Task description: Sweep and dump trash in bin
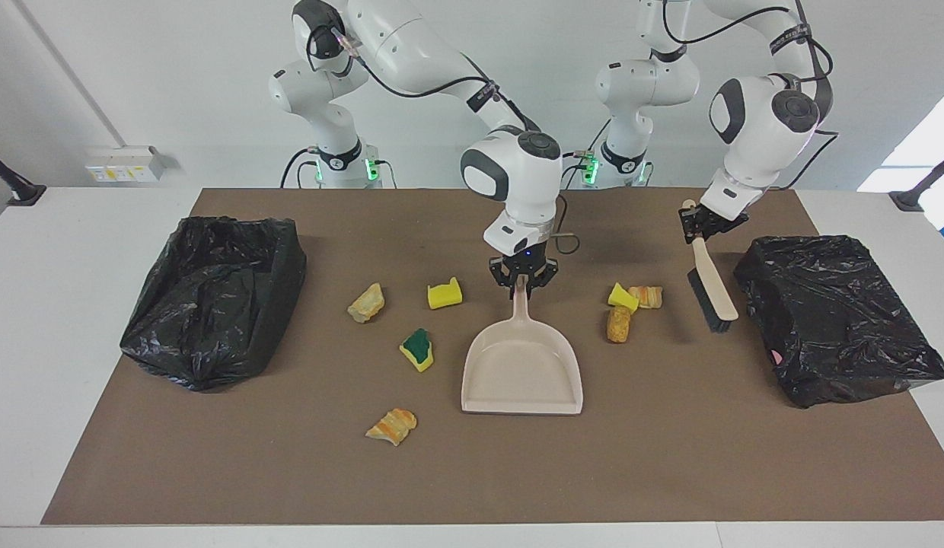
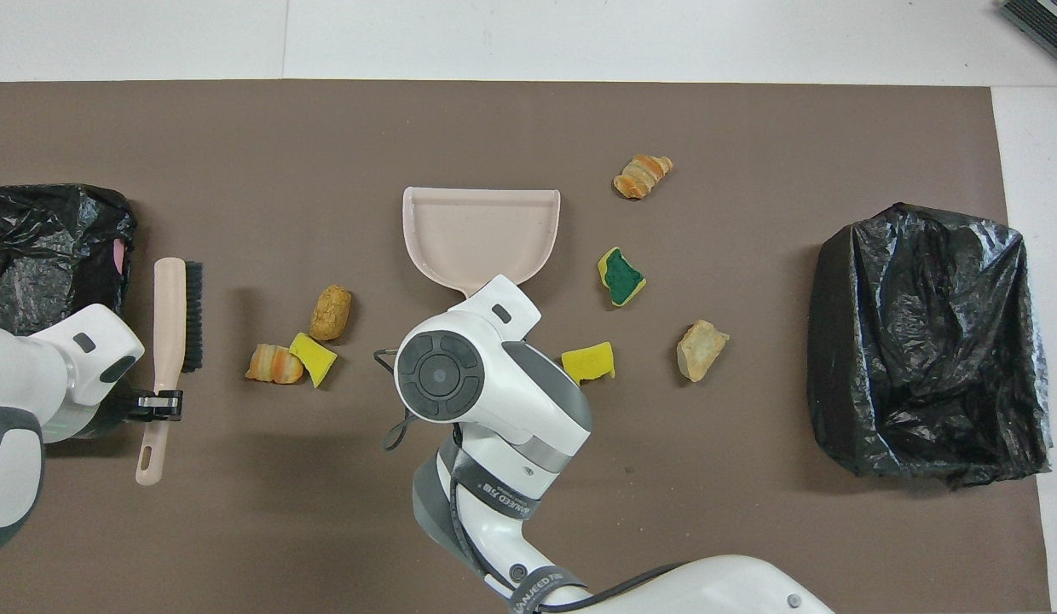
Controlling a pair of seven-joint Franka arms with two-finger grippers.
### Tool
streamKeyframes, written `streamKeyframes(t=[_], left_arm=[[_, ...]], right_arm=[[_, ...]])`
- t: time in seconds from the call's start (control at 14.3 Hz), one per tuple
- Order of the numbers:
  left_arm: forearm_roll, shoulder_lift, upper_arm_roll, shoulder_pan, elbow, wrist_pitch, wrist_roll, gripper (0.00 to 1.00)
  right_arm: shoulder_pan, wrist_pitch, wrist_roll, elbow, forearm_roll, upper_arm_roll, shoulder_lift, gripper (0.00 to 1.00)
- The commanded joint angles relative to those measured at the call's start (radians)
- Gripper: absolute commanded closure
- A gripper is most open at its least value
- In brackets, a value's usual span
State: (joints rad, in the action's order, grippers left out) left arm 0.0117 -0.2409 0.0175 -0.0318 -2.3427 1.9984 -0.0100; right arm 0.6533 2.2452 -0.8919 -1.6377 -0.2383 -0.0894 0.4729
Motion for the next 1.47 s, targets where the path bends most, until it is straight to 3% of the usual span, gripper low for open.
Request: streamKeyframes(t=[0.0, 0.28, 0.49, 0.77, 0.98, 1.19, 1.4], left_arm=[[0.008, 0.009, -0.008, 0.006, -0.015, 0.006, 0.016, 1.0], [0.005, 0.025, -0.013, -0.002, -0.047, 0.017, 0.163, 1.0], [0.005, 0.029, -0.013, -0.03, -0.072, 0.043, 0.215, 1.0], [-0.001, 0.029, -0.014, -0.086, -0.076, 0.04, 0.297, 1.0], [-0.009, 0.035, -0.016, -0.145, -0.086, 0.048, 0.324, 1.0], [-0.055, 0.037, -0.014, -0.22, -0.086, 0.048, 0.375, 1.0], [-0.055, 0.038, -0.011, -0.235, -0.075, 0.036, 0.383, 1.0]], right_arm=[[-0.012, -0.015, 0.132, 0.006, -0.023, -0.006, -0.023, 1.0], [-0.072, -0.047, 0.301, -0.001, -0.004, -0.006, -0.074, 1.0], [-0.112, -0.068, 0.531, -0.007, 0.057, -0.007, -0.098, 1.0], [-0.155, -0.214, 0.901, -0.007, 0.174, -0.006, -0.134, 1.0], [-0.162, -0.297, 1.175, -0.02, 0.178, -0.006, -0.152, 1.0], [-0.161, -0.282, 1.475, -0.077, 0.171, -0.004, -0.183, 1.0], [-0.182, -0.233, 1.588, -0.135, 0.168, -0.004, -0.198, 1.0]])
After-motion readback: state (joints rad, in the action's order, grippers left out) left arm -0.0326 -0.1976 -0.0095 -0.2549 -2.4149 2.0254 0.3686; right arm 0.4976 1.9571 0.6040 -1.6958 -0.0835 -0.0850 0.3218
